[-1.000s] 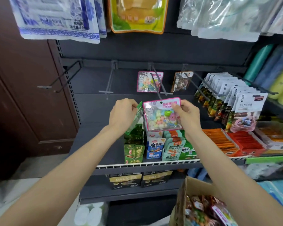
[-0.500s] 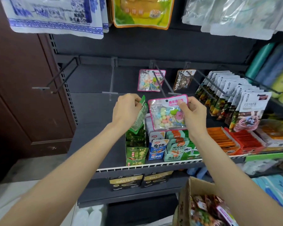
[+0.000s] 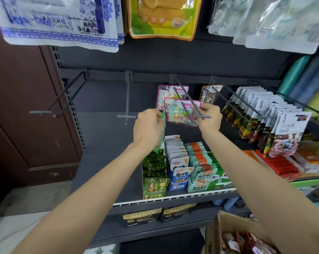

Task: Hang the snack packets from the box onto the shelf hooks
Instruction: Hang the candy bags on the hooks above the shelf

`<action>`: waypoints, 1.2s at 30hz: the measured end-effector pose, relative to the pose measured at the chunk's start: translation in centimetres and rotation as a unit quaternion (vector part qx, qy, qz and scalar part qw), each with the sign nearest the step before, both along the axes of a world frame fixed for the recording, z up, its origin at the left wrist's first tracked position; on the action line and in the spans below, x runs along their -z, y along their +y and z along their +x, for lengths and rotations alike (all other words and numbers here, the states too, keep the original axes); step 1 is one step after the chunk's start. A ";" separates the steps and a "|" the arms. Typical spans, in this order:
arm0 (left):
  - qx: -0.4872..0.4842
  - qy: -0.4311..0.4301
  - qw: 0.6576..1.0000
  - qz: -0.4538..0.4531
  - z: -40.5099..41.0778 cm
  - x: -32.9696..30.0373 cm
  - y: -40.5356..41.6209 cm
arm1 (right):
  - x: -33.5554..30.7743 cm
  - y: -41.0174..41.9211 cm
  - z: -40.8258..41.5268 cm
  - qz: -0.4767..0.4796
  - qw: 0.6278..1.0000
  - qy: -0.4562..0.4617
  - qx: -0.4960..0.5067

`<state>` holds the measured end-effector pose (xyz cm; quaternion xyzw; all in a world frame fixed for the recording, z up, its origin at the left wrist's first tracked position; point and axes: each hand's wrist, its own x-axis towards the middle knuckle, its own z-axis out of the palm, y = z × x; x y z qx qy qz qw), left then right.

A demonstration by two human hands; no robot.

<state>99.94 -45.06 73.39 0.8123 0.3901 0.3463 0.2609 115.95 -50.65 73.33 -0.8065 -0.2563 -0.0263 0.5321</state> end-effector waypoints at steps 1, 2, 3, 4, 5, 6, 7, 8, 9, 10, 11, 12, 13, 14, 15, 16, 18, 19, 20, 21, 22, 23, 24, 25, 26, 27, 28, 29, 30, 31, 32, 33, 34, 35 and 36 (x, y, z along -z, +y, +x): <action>-0.002 0.002 1.000 -0.003 0.4 0.0 0.2 | -0.6 0.9 0.3 -0.013 1.000 -0.004 0.000; -0.003 0.002 1.000 -0.005 0.7 0.0 0.5 | -0.9 2.0 0.7 -0.023 1.000 -0.007 -0.008; -0.005 0.002 1.000 -0.008 1.0 0.0 0.9 | -1.2 3.0 1.1 -0.029 0.999 -0.007 -0.019; -0.007 -0.001 1.000 -0.012 1.3 0.0 1.2 | -1.4 4.1 1.6 -0.026 0.999 0.001 -0.023; -0.010 -0.004 1.000 -0.016 1.5 0.0 1.5 | -1.4 5.0 2.0 -0.018 1.000 0.012 -0.023; -0.013 -0.008 1.000 -0.020 1.7 0.0 1.7 | -1.1 5.7 2.4 -0.004 1.000 0.021 -0.021; -0.013 -0.015 1.000 -0.025 1.8 0.0 1.9 | -0.7 6.3 2.8 -0.005 0.999 0.030 -0.027; -0.010 -0.021 0.999 -0.031 2.0 0.1 2.1 | 0.0 6.5 3.3 -0.015 0.998 0.037 -0.048; -0.008 -0.026 0.999 -0.037 2.1 0.1 2.3 | 0.6 6.6 3.4 -0.020 0.996 0.043 -0.073; -0.007 -0.034 0.998 -0.046 2.1 0.1 2.5 | 1.1 6.4 3.3 -0.027 0.994 0.051 -0.094; -0.004 -0.045 0.997 -0.059 2.2 0.1 2.6 | 1.4 6.1 3.2 -0.026 0.992 0.068 -0.103; -0.001 -0.063 0.995 -0.081 2.2 0.1 2.7 | 1.4 5.7 3.0 -0.014 0.988 0.112 -0.104; 0.002 -0.084 0.990 -0.110 2.1 0.0 2.6 | 1.3 5.3 2.7 -0.018 0.983 0.135 -0.119; 0.002 -0.105 0.984 -0.145 1.9 -0.1 2.3 | 1.3 4.4 2.3 -0.056 0.980 0.133 -0.136; 0.001 -0.124 0.975 -0.183 1.8 -0.2 2.0 | 1.3 3.2 1.5 -0.082 0.976 0.140 -0.149; -0.004 -0.144 0.964 -0.222 1.7 -0.2 1.6 | 1.6 1.4 0.9 -0.094 0.976 0.106 -0.164; -0.014 -0.183 0.941 -0.286 1.7 0.0 0.8 | 2.0 -2.4 -0.5 -0.068 0.960 0.076 -0.261; -0.018 -0.199 0.929 -0.310 1.8 0.3 0.4 | 2.1 -4.1 -1.3 -0.061 0.941 0.069 -0.325; -0.023 -0.214 0.919 -0.329 2.0 0.4 -0.2 | 2.4 -5.5 -1.9 -0.075 0.918 0.059 -0.384; -0.025 -0.227 0.912 -0.341 2.1 0.6 -0.9 | 2.6 -6.5 -2.2 -0.097 0.901 0.043 -0.421; -0.028 -0.235 0.907 -0.348 2.2 0.6 -1.6 | 2.9 -7.1 -2.2 -0.106 0.893 0.032 -0.437; -0.031 -0.240 0.906 -0.347 2.4 0.6 -2.3 | 2.9 -7.7 -2.5 -0.107 0.890 0.021 -0.443; -0.037 -0.246 0.907 -0.340 2.4 0.6 -2.9 | 2.9 -8.2 -2.6 -0.100 0.888 0.015 -0.449; -0.044 -0.256 0.906 -0.333 2.4 0.6 -3.5 | 3.0 -8.7 -2.8 -0.094 0.883 0.020 -0.459; -0.051 -0.265 0.904 -0.332 2.3 0.4 -4.0 | 2.9 -9.2 -3.0 -0.088 0.879 0.024 -0.468; -0.056 -0.274 0.900 -0.334 2.2 0.2 -4.6 | 2.9 -9.5 -3.3 -0.078 0.882 0.017 -0.464; -0.057 -0.284 0.895 -0.339 2.0 0.2 -5.2 | 3.0 -9.8 -3.6 -0.053 0.891 0.008 -0.450; -0.047 -0.296 0.890 -0.343 1.8 0.2 -5.6 | 3.0 -10.2 -3.9 -0.013 0.905 -0.004 -0.424; -0.034 -0.306 0.888 -0.341 1.6 0.1 -6.2 | 3.0 -10.5 -4.2 0.026 0.921 -0.015 -0.390; -0.018 -0.307 0.895 -0.323 1.4 0.2 -6.6 | 3.0 -10.8 -4.2 0.056 0.933 -0.017 -0.355; -0.003 -0.284 0.919 -0.274 1.1 0.4 -6.9 | 2.9 -10.9 -4.2 0.075 0.942 -0.005 -0.328; 0.006 -0.235 0.952 -0.195 0.6 0.6 -7.1 | 2.8 -11.1 -4.0 0.088 0.946 0.018 -0.312; 0.020 -0.172 0.979 -0.106 0.1 0.8 -7.2 | 2.7 -11.1 -3.8 0.099 0.946 0.050 -0.305; 0.035 -0.115 0.992 -0.033 -0.3 1.0 -7.2 | 2.5 -11.1 -3.6 0.105 0.944 0.081 -0.301; 0.051 -0.078 0.996 0.004 -0.5 1.2 -7.1 | 2.3 -10.9 -3.4 0.111 0.942 0.102 -0.300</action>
